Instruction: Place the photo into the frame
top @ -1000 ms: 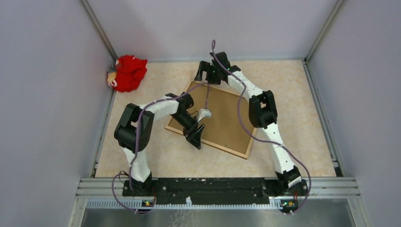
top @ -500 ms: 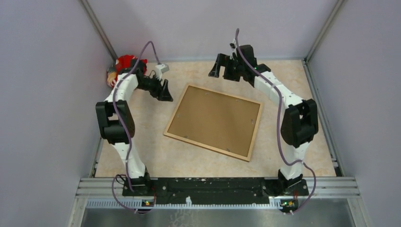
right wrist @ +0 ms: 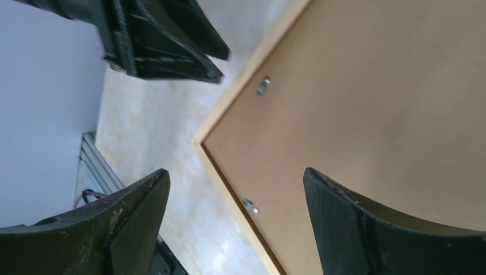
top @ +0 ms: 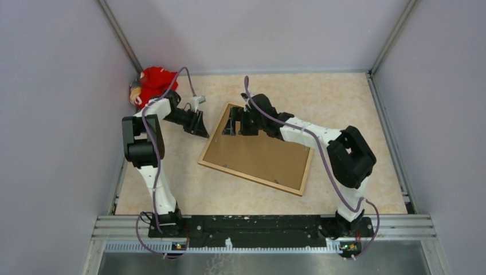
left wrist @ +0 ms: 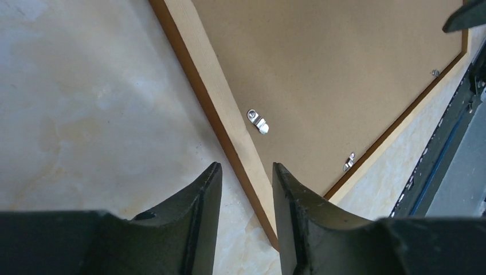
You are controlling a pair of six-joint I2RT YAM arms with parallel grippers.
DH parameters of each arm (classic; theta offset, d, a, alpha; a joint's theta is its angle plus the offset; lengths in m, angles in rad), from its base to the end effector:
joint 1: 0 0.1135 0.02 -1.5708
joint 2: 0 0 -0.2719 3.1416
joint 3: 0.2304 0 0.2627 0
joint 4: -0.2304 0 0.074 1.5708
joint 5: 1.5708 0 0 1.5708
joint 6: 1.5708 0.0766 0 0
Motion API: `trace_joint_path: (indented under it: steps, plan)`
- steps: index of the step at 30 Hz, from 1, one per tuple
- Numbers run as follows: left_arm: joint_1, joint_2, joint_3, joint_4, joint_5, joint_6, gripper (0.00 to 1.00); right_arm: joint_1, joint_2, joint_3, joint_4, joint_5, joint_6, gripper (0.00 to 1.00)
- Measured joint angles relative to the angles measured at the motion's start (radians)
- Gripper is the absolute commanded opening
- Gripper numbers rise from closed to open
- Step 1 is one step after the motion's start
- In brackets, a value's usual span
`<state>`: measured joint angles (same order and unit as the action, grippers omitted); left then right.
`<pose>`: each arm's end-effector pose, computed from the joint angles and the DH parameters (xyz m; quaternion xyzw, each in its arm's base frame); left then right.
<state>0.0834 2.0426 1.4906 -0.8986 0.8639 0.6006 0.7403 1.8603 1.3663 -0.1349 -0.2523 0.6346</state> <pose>0.4111 -0.0241 0.1498 0.2561 0.8699 -0.3754 0.1915 0.3349 0.3319 0.2185 -0.1037 0.8798 0.3723 0.2767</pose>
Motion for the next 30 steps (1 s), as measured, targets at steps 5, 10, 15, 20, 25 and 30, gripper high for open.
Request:
trace_joint_path:
  steps: [5, 10, 15, 20, 25, 30]
  plan:
    - [0.000, 0.039, -0.031, 0.013, 0.003, 0.000, 0.37, 0.037, 0.064, 0.000, 0.137, -0.008, 0.064, 0.76]
    - [0.001, 0.068, -0.042, 0.014, 0.023, 0.000, 0.28, 0.046, 0.149, 0.001, 0.209, -0.018, 0.111, 0.73]
    - [0.003, 0.077, -0.042, 0.007, 0.054, 0.000, 0.23, 0.050, 0.219, 0.023, 0.225, -0.037, 0.136, 0.66]
    - [0.009, 0.081, -0.045, 0.008, 0.071, 0.000, 0.22, 0.051, 0.277, 0.069, 0.251, -0.056, 0.163, 0.61]
    - [0.010, 0.081, -0.067, 0.021, 0.099, -0.002, 0.22, 0.059, 0.310, 0.102, 0.263, -0.064, 0.182, 0.60]
    - [0.009, 0.081, -0.084, 0.032, 0.120, -0.008, 0.22, 0.074, 0.339, 0.122, 0.260, -0.064, 0.190, 0.58]
